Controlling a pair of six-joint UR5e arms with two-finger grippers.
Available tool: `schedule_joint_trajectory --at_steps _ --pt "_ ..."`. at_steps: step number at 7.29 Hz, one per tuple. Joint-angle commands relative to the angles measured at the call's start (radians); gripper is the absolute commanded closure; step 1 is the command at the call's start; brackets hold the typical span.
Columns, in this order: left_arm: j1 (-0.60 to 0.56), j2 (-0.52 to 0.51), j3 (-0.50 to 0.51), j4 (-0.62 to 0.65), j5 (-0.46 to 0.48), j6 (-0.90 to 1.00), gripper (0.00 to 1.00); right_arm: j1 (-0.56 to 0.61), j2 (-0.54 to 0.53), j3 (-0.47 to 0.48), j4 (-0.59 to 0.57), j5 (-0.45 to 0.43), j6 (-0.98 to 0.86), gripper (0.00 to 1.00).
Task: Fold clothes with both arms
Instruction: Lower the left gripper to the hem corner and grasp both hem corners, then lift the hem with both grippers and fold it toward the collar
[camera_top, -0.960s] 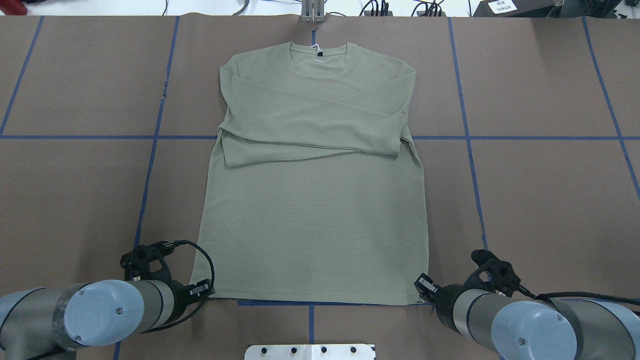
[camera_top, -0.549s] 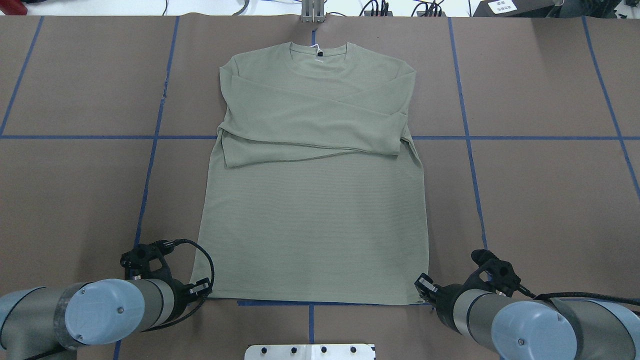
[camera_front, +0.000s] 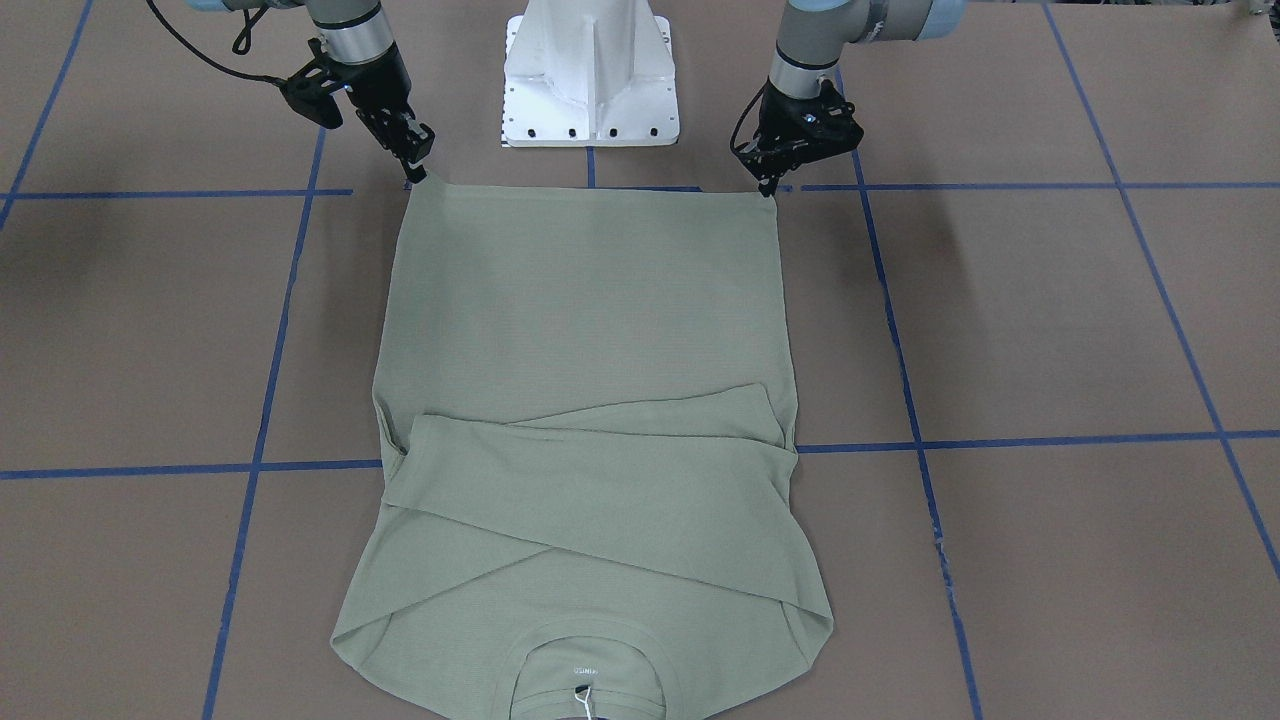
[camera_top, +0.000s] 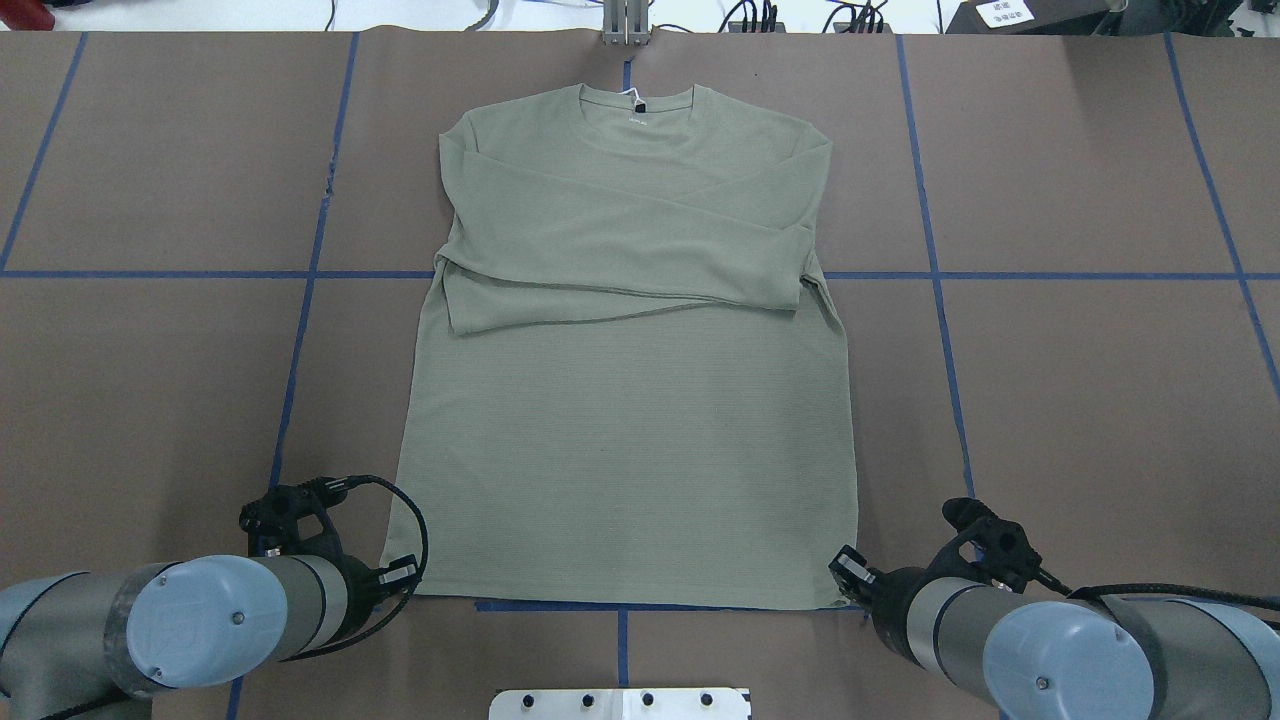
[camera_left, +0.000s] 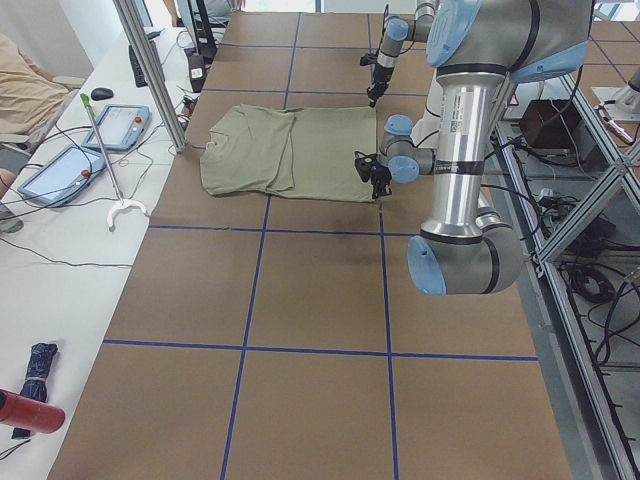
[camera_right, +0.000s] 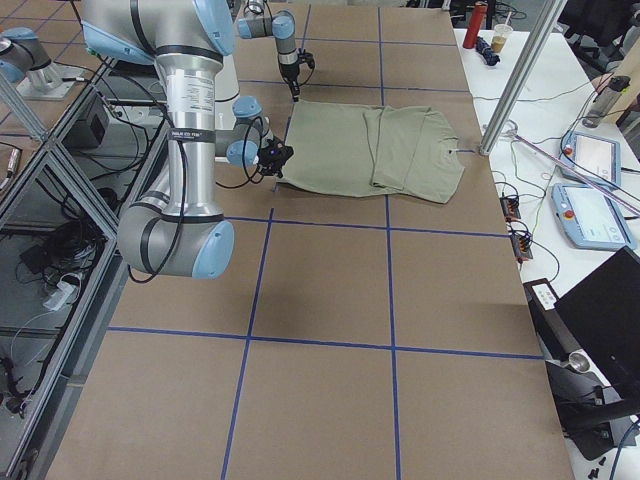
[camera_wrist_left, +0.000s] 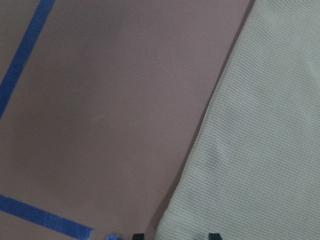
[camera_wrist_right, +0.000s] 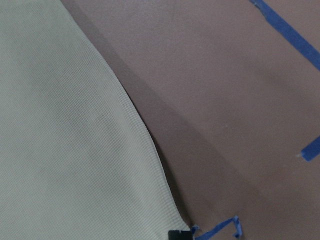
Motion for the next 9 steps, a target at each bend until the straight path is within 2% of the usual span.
schedule_joint_trajectory --at_steps 1,2,4,6,7,8,9 --pt "-0.005 0.001 -0.113 0.050 -0.002 -0.004 1.00 0.005 -0.012 0.020 0.000 0.001 -0.002 1.00" --pt "0.004 0.006 -0.181 0.067 -0.004 -0.031 1.00 0.002 -0.053 0.064 0.000 0.005 -0.005 1.00" --pt "0.076 0.006 -0.215 0.069 -0.002 -0.131 1.00 -0.045 -0.157 0.211 -0.002 0.045 0.000 1.00" --pt "0.081 0.012 -0.310 0.071 -0.008 -0.162 1.00 -0.049 -0.189 0.291 -0.002 0.077 0.005 1.00" --pt "0.064 0.009 -0.348 0.071 -0.012 -0.167 1.00 0.021 -0.176 0.305 0.000 0.077 0.000 1.00" --pt "0.032 -0.005 -0.341 0.069 -0.013 -0.147 1.00 0.124 -0.157 0.293 -0.002 0.079 -0.038 1.00" --pt "-0.067 -0.079 -0.305 0.070 -0.015 -0.048 1.00 0.220 -0.099 0.245 -0.021 0.083 -0.166 1.00"
